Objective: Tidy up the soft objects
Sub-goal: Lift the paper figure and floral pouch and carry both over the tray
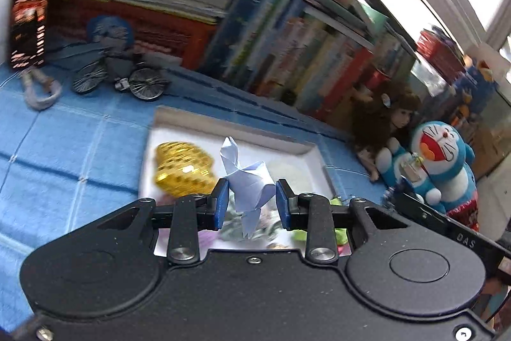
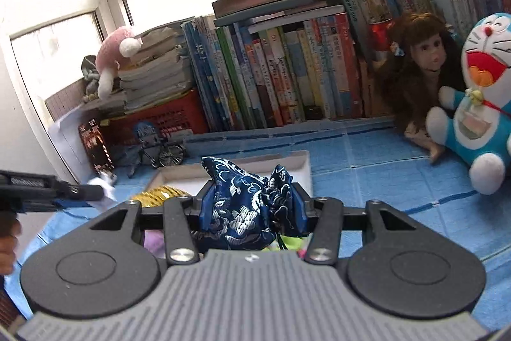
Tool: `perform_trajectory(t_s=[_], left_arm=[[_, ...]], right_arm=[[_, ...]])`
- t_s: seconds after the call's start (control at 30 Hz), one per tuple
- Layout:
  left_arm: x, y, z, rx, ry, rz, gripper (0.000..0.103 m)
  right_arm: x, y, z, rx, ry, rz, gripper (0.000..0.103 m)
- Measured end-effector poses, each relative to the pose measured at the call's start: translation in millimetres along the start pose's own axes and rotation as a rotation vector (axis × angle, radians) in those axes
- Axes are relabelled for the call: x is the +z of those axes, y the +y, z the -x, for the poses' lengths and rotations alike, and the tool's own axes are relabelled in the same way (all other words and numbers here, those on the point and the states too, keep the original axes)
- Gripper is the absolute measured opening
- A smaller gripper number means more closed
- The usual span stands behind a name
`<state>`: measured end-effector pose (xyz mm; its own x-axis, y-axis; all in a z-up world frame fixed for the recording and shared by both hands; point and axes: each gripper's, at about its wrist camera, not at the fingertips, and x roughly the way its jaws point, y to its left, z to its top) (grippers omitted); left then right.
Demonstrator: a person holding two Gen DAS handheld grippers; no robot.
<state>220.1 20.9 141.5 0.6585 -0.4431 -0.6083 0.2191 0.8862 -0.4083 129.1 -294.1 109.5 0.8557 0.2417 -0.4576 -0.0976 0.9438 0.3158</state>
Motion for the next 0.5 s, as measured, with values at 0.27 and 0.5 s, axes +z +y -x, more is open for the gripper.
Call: perform_trajectory(t_s=[0.27, 0.5], left_arm=[[30.4, -28.5, -36.0, 0.017, 0.021, -0.065, 0.03], [52.8, -25.9, -91.9, 0.108, 0.091, -0.086, 0.03]], right_arm=[[28.6, 12.1, -34.6, 0.004, 0.053, -0.05, 0.053], [38.7, 7.2, -78.8, -0.083, 0.095, -0.048, 0.053]])
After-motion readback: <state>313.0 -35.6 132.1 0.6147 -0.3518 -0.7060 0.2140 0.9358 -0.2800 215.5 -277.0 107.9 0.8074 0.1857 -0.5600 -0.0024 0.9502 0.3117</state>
